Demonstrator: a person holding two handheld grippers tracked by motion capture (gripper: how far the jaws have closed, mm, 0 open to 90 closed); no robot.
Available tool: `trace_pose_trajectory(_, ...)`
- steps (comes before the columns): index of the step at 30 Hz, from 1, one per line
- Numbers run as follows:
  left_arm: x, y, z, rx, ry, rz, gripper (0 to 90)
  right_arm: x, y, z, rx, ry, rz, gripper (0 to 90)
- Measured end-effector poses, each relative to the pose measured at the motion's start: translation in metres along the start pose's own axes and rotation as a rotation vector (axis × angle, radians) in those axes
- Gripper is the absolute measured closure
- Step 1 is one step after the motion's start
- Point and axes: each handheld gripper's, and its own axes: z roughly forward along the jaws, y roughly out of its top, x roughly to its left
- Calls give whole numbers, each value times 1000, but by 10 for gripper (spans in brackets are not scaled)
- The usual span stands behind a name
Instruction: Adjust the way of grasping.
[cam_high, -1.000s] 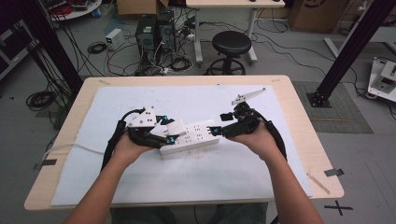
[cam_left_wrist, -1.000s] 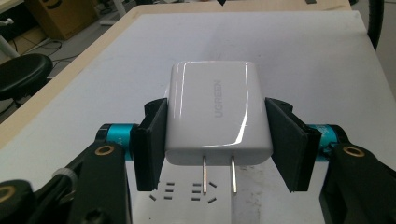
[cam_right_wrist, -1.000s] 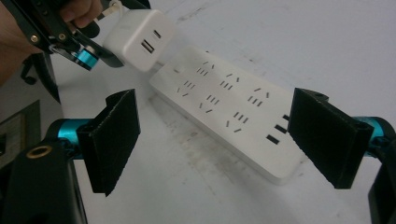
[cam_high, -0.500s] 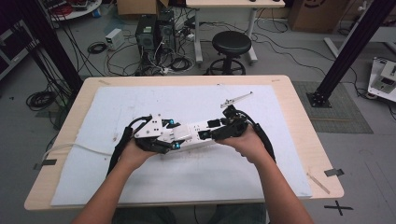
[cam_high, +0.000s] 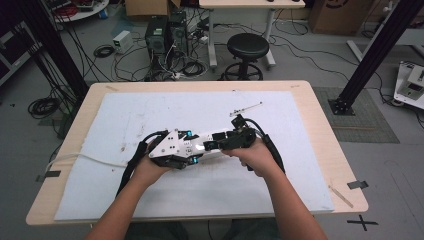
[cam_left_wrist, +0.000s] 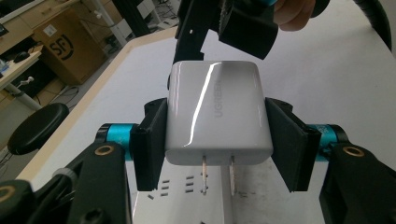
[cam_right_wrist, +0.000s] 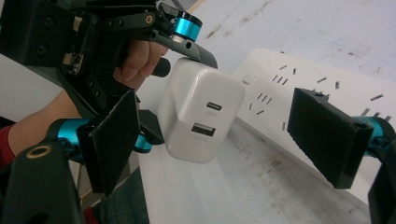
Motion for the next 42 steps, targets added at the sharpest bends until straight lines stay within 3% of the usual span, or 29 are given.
trace_pose_trajectory(3,-2,2,1,-9,1,4,425,0,0,1,1,0,2,174)
trace_pose_trajectory(6,-3,7,3,-18,-1,11,425,-1,0,4,-4,51,21,174)
trace_pose_trajectory(12,-4,14,6,-32,2,26,425,-1,0,6,-9,82,32,201)
trace_pose_trajectory(14,-4,15,6,-32,-3,33,425,-2,0,6,-6,95,29,255)
trace_pose_trajectory(19,-5,16,7,-30,-1,40,425,-2,0,6,-11,107,37,285)
trace_pose_trajectory(20,-6,16,7,-34,2,40,425,-2,0,7,-14,131,34,378)
trace_pose_trajectory(28,-5,16,5,-28,11,37,424,-3,-1,10,-10,173,43,543)
trace_pose_trajectory(29,-6,16,5,-26,14,39,424,-3,-1,10,-1,174,65,552)
trace_pose_trajectory(34,-7,16,7,-16,9,30,417,-4,-1,10,17,176,86,587)
trace_pose_trajectory(37,-7,16,9,-15,13,24,348,-3,-1,8,13,175,78,609)
trace_pose_trajectory(42,-4,13,9,7,30,-53,230,-3,-1,4,19,140,85,630)
